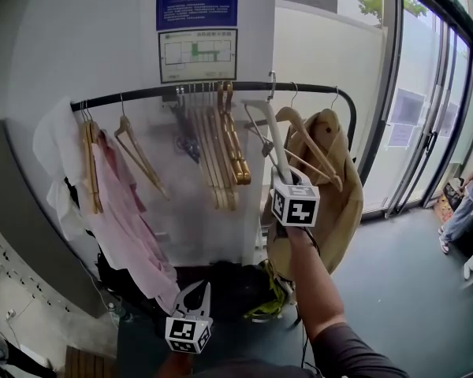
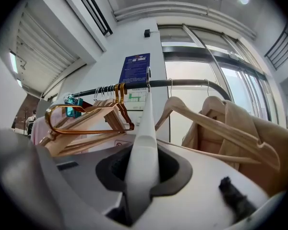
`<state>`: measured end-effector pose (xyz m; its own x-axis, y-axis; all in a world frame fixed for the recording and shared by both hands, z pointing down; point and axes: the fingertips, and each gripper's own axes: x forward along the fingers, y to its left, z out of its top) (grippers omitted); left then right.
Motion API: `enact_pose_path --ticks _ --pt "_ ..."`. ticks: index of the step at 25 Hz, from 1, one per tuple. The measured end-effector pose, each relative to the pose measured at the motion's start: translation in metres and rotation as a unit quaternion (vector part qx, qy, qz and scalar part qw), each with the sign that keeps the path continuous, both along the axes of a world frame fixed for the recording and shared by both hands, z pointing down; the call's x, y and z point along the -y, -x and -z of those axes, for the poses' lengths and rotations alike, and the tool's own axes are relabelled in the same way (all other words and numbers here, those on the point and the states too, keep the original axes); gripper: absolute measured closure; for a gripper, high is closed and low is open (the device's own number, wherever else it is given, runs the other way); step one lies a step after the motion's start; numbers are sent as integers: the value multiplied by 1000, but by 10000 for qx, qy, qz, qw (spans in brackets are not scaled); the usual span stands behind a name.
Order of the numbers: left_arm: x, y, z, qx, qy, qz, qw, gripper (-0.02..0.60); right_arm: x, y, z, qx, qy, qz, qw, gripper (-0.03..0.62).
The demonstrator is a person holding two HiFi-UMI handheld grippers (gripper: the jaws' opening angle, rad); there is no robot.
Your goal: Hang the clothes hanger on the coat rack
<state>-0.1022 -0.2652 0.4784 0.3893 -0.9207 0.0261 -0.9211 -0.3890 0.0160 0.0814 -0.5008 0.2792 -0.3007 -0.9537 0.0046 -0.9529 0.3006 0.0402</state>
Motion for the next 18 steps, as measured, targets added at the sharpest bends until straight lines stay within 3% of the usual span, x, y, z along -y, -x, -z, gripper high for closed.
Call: enact_pose_path --ticks 9,18 --pt "-5 10 -2 -47 -10 156 9999 572 14 8 -16 81 368 38 9993 525" --pt "2 8 -4 -48 21 153 9999 572 12 14 -22 83 121 33 9999 523"
